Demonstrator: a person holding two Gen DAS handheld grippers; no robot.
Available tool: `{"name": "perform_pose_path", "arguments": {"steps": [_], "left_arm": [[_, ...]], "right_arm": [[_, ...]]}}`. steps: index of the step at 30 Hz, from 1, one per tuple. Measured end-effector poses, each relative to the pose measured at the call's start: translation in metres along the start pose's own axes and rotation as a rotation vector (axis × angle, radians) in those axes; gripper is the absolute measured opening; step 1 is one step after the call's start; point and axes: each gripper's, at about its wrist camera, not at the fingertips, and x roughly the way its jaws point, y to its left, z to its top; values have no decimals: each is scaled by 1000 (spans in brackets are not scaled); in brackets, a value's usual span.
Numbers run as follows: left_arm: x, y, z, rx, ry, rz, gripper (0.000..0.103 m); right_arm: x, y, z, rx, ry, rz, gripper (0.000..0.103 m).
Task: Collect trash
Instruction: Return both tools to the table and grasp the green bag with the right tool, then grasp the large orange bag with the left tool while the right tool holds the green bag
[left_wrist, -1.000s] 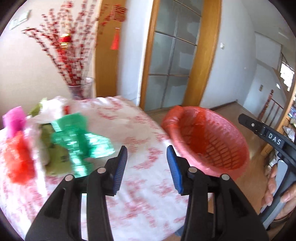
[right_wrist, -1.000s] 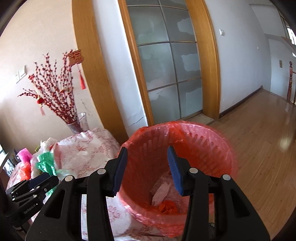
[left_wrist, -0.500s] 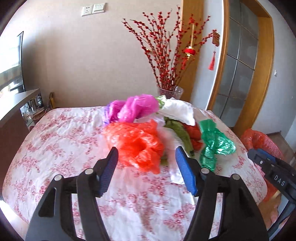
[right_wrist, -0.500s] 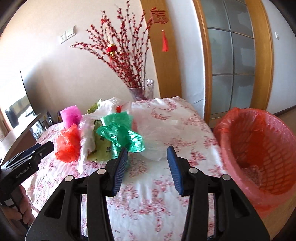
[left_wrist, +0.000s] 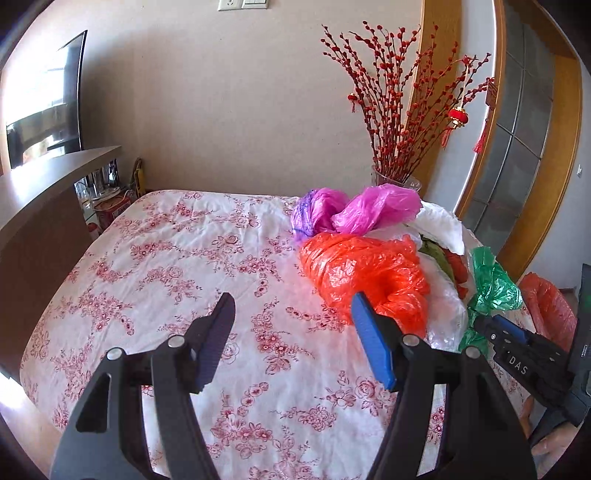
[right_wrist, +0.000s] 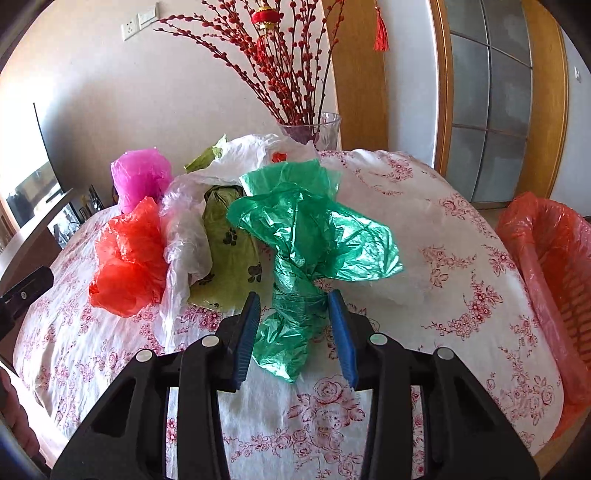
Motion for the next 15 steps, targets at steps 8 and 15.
{"name": "perform_pose_path", "arguments": {"steps": [8, 15], "left_arm": [[12, 0, 5, -13, 23, -40, 65], [28, -22, 19, 27, 32, -94, 65]], "right_arm": [[15, 0, 0, 12, 45, 5, 31], [0, -1, -4, -13, 27, 10, 26]]}}
